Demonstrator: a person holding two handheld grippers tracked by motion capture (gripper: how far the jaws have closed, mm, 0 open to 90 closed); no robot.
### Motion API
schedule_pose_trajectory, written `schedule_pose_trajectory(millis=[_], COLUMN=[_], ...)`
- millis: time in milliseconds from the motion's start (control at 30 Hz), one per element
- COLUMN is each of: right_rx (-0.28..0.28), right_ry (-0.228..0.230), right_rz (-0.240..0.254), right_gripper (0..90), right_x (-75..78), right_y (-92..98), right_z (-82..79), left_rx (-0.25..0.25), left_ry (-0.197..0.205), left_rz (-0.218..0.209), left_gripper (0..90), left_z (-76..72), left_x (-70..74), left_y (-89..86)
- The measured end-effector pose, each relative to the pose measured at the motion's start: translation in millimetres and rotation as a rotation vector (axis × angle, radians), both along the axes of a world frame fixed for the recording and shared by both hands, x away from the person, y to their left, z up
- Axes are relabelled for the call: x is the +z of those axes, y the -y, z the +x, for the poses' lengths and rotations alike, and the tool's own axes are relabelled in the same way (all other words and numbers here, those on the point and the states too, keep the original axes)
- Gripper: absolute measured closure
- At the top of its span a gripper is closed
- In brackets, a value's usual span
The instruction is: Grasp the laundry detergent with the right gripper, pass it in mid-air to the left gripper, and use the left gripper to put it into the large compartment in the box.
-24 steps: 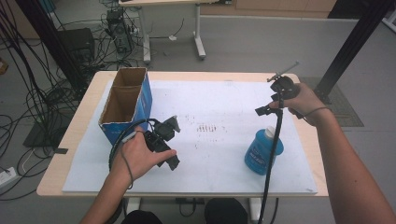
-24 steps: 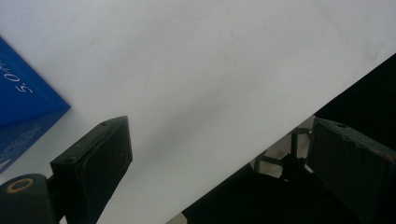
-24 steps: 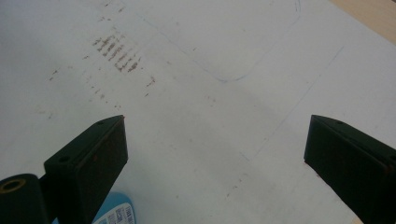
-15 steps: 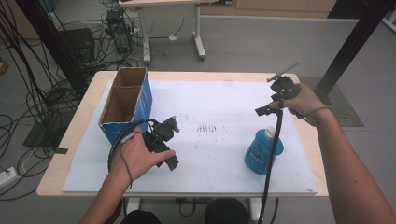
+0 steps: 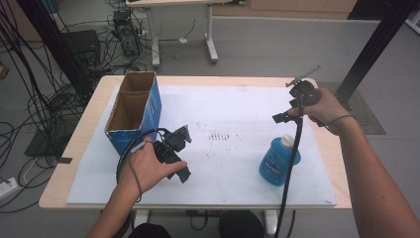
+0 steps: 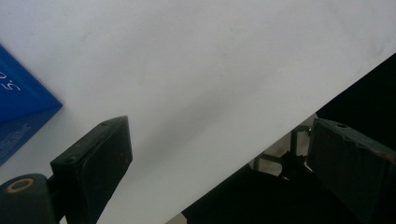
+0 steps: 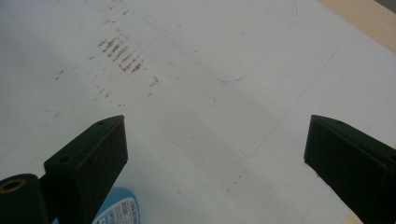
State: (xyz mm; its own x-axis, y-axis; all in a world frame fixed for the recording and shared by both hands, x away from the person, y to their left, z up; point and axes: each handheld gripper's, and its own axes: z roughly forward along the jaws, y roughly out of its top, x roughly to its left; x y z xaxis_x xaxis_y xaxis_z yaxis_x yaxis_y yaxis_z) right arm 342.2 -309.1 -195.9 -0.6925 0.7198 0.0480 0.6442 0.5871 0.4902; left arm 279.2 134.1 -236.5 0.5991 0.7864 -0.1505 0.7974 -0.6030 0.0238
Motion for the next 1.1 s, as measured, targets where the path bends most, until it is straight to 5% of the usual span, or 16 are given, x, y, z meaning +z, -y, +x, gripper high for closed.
schedule_pose_trajectory(millis=[1100], right_rx=[0.036], right_ry=[0.038], right_rz=[0.042], right_gripper=[5.8], right_x=[25.7], right_y=[1.7], right_z=[-40.2], left_rx=[-0.024], left_ry=[-0.018], left_rz=[0.016], left_gripper=[7.3], left_z=[-4.8], left_x=[-0.2], left_y=[10.3])
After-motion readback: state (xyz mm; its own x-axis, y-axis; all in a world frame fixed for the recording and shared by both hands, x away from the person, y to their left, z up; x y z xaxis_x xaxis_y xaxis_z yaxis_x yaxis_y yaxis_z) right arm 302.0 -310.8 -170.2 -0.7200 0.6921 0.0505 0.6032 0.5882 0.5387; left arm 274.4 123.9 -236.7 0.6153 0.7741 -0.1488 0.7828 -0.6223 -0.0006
